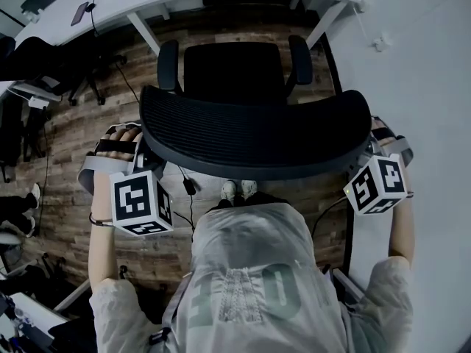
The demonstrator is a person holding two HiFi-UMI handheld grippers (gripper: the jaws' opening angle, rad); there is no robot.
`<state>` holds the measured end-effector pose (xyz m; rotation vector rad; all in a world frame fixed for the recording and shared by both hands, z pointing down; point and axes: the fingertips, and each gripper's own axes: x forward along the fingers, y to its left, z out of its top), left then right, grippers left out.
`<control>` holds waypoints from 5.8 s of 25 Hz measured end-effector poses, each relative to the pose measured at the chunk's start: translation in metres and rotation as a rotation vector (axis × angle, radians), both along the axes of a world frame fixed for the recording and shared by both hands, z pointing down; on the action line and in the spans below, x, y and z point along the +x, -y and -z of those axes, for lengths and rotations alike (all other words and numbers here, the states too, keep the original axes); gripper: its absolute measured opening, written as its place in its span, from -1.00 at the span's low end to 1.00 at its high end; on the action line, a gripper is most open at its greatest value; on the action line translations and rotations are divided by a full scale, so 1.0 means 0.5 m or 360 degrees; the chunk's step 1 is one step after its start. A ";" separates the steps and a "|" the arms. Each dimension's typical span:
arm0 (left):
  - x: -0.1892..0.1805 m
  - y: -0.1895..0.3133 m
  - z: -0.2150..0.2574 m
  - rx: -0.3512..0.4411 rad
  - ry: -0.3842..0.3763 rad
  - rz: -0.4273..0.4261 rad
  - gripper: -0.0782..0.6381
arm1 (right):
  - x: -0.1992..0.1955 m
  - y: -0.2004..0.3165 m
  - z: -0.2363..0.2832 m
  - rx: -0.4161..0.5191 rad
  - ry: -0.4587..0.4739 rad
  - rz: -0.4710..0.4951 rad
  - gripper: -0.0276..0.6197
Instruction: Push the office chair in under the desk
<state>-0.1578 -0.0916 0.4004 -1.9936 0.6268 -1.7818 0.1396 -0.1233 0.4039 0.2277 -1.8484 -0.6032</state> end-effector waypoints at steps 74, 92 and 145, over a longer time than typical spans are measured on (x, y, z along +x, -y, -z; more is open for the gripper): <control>-0.208 1.122 0.007 0.0091 0.0085 0.0272 -0.35 | -0.210 1.173 0.009 0.0249 0.0020 0.0125 -0.46; -0.217 1.122 -0.002 0.0228 0.0141 0.0269 -0.34 | -0.214 1.177 -0.001 0.0383 0.0031 0.0027 -0.44; 0.052 0.941 0.212 0.0931 -0.2186 0.0843 -0.74 | -0.310 0.893 0.229 0.0281 0.2187 -0.1008 -0.85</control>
